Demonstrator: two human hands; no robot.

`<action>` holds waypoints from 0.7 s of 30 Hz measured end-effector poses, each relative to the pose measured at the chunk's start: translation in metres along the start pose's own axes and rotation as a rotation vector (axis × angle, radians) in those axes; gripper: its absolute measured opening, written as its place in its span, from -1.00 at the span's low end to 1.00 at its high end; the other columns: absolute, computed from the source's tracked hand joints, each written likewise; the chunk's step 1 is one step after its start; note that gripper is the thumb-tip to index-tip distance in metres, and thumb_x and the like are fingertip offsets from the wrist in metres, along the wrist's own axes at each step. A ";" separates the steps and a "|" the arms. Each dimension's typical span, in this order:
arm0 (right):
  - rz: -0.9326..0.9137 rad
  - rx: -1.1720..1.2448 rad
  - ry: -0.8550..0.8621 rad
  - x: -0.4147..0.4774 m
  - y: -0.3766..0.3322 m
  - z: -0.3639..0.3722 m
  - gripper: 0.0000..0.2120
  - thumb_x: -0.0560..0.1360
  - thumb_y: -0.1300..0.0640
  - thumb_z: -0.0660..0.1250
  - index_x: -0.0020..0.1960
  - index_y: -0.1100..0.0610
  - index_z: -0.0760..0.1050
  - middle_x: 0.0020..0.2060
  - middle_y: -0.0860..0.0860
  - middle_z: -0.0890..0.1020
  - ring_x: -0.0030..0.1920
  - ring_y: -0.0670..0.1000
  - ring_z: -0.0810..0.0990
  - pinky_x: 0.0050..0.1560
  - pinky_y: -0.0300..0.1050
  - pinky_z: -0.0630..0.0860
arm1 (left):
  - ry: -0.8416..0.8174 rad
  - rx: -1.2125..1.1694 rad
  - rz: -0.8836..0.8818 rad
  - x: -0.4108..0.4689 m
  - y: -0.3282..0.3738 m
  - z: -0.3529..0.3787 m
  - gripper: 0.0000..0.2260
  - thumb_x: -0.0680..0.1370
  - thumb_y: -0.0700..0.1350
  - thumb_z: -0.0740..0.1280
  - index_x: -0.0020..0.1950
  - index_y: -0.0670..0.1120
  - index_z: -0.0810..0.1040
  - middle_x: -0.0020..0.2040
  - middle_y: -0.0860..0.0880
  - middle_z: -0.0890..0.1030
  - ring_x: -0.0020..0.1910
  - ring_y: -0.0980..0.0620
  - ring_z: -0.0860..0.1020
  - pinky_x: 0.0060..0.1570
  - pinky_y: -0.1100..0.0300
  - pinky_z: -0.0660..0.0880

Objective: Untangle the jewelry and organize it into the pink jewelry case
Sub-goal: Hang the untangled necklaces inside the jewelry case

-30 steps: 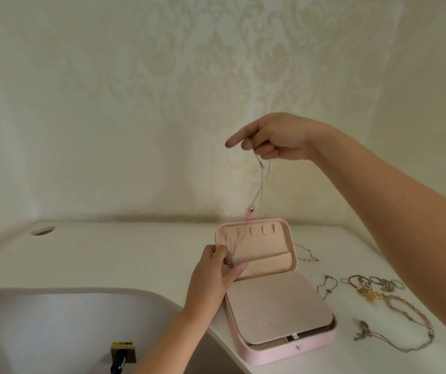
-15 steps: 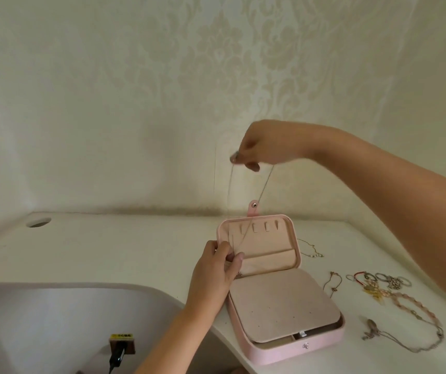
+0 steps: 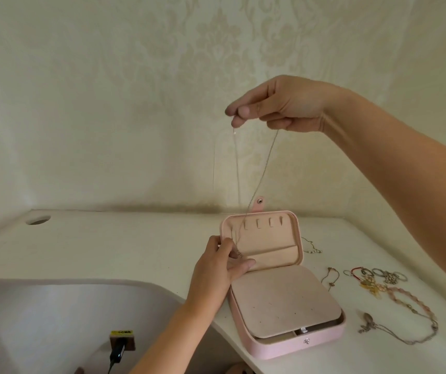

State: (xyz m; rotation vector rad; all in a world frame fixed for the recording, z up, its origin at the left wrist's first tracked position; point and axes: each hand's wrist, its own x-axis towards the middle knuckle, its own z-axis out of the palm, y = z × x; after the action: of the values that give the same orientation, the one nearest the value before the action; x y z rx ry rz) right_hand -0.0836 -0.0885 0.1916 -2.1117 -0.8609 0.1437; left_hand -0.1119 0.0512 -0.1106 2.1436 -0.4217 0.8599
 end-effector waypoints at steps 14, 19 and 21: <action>-0.030 0.000 0.045 0.002 0.007 -0.005 -0.80 0.37 0.14 0.43 -0.01 0.08 0.65 -0.18 -0.04 0.70 -0.35 -0.12 0.27 -0.41 -0.37 0.30 | 0.012 0.038 0.081 -0.001 -0.002 0.004 -0.74 0.47 0.11 0.30 -0.16 -0.08 0.39 -0.16 0.11 0.40 -0.36 0.16 0.44 -0.39 0.50 0.28; -0.042 -0.036 0.071 0.003 0.003 -0.010 -0.87 0.48 0.21 0.38 0.00 0.07 0.65 -0.14 -0.02 0.70 -0.40 -0.09 0.16 -0.46 -0.35 0.19 | 0.060 0.053 0.111 0.000 -0.002 0.006 -0.72 0.48 0.18 0.24 -0.17 -0.03 0.36 -0.18 0.06 0.44 -0.38 0.10 0.47 -0.43 0.32 0.39; -0.054 -0.048 0.079 0.002 0.001 -0.012 -0.87 0.48 0.20 0.39 0.00 0.07 0.65 -0.14 -0.02 0.71 -0.38 -0.08 0.16 -0.46 -0.34 0.18 | 0.078 0.050 0.123 0.000 -0.002 0.006 -0.74 0.47 0.16 0.26 -0.17 0.00 0.32 -0.19 0.05 0.43 -0.41 0.08 0.45 -0.46 0.24 0.40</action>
State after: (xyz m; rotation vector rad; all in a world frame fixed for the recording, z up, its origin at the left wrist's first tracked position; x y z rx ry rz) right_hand -0.0774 -0.0955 0.1990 -2.1216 -0.8813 0.0110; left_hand -0.1079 0.0480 -0.1145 2.1388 -0.5008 1.0291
